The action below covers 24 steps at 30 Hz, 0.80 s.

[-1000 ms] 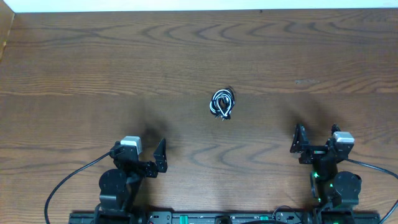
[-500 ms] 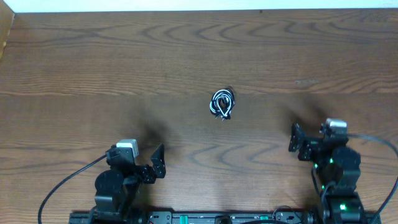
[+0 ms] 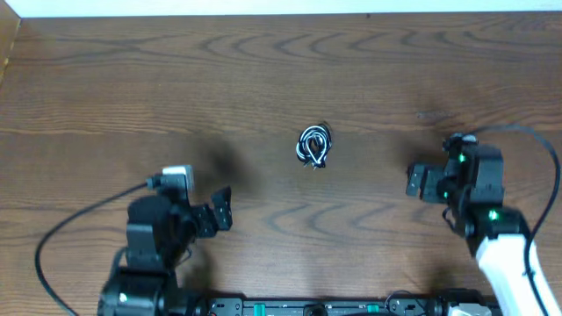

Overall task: Untangle cables
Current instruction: 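Raise both arms and move grippers toward the cable bundle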

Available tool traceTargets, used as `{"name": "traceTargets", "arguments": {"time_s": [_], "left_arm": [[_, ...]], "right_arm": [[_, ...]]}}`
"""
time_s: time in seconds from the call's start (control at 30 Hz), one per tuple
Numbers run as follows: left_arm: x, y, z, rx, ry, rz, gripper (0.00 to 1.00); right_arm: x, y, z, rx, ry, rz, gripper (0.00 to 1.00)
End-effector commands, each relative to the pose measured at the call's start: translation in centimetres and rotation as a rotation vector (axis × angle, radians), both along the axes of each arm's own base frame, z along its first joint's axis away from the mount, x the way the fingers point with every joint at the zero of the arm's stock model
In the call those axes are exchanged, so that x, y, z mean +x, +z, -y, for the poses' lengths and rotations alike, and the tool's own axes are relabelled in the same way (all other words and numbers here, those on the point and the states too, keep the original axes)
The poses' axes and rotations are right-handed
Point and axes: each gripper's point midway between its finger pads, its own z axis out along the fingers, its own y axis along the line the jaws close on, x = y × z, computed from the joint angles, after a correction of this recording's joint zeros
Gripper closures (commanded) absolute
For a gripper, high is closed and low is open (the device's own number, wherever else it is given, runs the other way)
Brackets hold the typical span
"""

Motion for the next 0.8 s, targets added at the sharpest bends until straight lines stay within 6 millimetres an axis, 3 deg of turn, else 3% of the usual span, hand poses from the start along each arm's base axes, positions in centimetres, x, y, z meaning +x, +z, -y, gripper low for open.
{"name": "traceTargets", "arguments": {"time_s": [0.0, 0.13, 0.23, 0.37, 0.77], "left_arm": [[0.9, 2.2, 0.3, -0.005, -0.007, -0.052, 0.00], [0.6, 2.3, 0.8, -0.012, -0.021, -0.208, 0.00], [-0.1, 1.5, 2.1, -0.070, -0.074, -0.281, 0.00], [-1.1, 0.3, 2.1, -0.070, -0.075, -0.363, 0.00], [-0.9, 0.1, 2.2, -0.069, -0.075, -0.368, 0.00]], "right_arm": [[1.7, 1.9, 0.3, -0.019, 0.024, -0.007, 0.01], [2.6, 3.2, 0.6, -0.068, 0.060, 0.008, 0.01], [2.7, 3.2, 0.9, -0.082, 0.050, 0.010, 0.01], [2.1, 2.8, 0.4, -0.059, 0.066, -0.016, 0.01], [2.2, 2.9, 0.4, -0.057, 0.063, -0.014, 0.01]]}}
